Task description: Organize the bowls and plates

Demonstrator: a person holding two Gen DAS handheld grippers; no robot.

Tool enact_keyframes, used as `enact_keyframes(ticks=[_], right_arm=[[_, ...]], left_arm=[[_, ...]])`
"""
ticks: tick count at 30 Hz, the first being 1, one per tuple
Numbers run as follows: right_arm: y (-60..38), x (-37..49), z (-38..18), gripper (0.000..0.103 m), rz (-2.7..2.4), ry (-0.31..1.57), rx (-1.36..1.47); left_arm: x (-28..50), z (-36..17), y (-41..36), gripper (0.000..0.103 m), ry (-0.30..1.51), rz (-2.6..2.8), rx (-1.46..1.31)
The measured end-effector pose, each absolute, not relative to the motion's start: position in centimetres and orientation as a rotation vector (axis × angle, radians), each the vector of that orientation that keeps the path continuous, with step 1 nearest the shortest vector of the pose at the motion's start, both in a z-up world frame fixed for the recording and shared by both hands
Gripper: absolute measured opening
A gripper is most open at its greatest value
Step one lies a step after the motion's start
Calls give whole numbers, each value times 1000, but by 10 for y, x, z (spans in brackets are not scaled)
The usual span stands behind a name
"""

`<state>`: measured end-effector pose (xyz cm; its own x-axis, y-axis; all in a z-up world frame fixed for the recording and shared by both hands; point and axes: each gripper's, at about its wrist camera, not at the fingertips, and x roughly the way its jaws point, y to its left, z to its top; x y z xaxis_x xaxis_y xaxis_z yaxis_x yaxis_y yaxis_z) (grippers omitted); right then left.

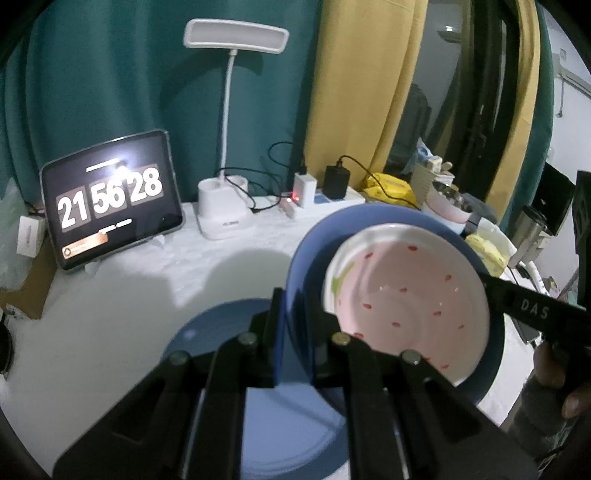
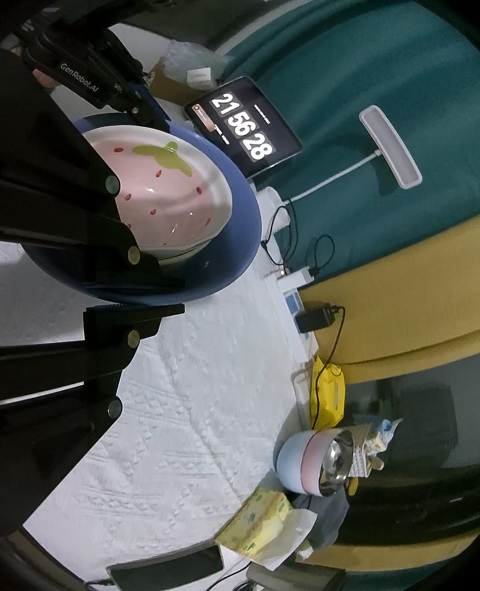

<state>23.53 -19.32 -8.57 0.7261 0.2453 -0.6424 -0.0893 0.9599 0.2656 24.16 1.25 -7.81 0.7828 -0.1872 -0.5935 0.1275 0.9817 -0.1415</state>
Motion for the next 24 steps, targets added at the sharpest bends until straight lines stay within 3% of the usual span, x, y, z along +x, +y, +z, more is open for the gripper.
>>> enact_keyframes(ticks=[24], right_arm=[[-128, 256, -98, 8, 276, 792, 154]], left_arm=[[239, -94, 76, 8, 680, -74, -149]])
